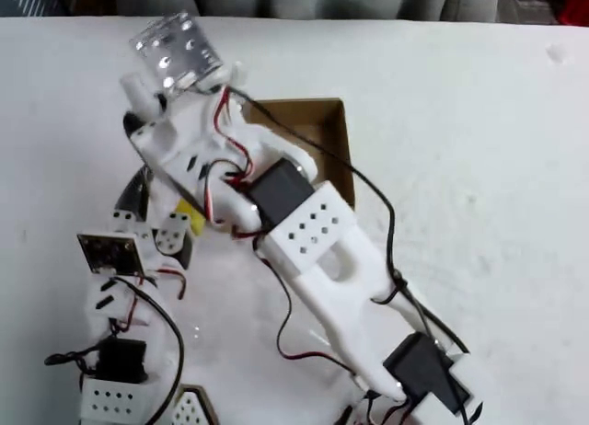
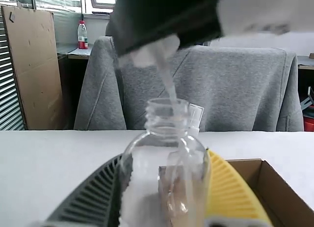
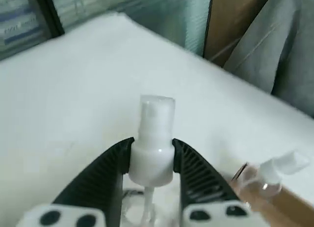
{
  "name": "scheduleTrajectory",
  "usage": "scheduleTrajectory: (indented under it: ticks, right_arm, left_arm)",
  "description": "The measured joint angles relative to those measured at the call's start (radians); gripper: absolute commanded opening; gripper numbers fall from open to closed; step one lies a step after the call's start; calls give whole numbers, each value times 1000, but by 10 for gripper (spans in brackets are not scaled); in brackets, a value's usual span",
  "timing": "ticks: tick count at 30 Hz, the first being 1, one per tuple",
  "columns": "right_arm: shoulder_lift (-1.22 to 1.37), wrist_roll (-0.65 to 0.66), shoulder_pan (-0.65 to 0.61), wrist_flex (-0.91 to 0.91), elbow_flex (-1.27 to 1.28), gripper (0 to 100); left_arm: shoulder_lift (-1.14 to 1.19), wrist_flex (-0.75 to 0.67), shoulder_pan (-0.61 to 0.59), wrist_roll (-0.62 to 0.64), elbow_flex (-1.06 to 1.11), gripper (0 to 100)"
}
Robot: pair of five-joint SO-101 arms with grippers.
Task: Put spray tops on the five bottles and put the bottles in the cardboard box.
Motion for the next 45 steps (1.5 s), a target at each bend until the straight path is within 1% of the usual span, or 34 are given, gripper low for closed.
scheduleTrajectory:
  ticks: [4,10,12,16,17,19,22,26,28,30,34,37,39,42,45]
  right_arm:
    - [0,0,-9,60,0,22]
    - [0,0,-9,80,0,31]
    - [0,0,-9,80,0,86]
    - [0,0,-15,87,0,268]
    - [0,0,-17,98,-5,299]
    - [0,0,-17,114,-14,331]
    - [0,0,-14,135,-57,343]
    - [0,0,-12,224,-166,338]
    - [0,0,-14,278,-236,313]
    - [0,0,-14,315,-295,241]
    - [0,-43,29,322,-364,1]
    - [0,-74,72,275,-374,77]
    - [0,-81,95,261,-374,72]
    - [34,-83,121,252,-376,18]
    - [118,-83,141,250,-379,27]
  left_arm:
    - [0,0,0,0,0,20]
    - [0,0,0,0,0,20]
    - [0,0,0,0,0,20]
    - [0,0,0,0,0,20]
    - [0,0,0,0,0,20]
    - [0,0,0,0,0,20]
    - [0,0,0,0,0,20]
    - [0,0,0,0,0,20]
    - [0,0,0,0,0,20]
    - [0,0,0,0,0,20]
    - [0,0,0,0,0,20]
    - [0,0,0,0,0,20]
    - [0,0,0,0,0,20]
    - [0,0,0,0,0,20]
    - [0,0,0,0,0,20]
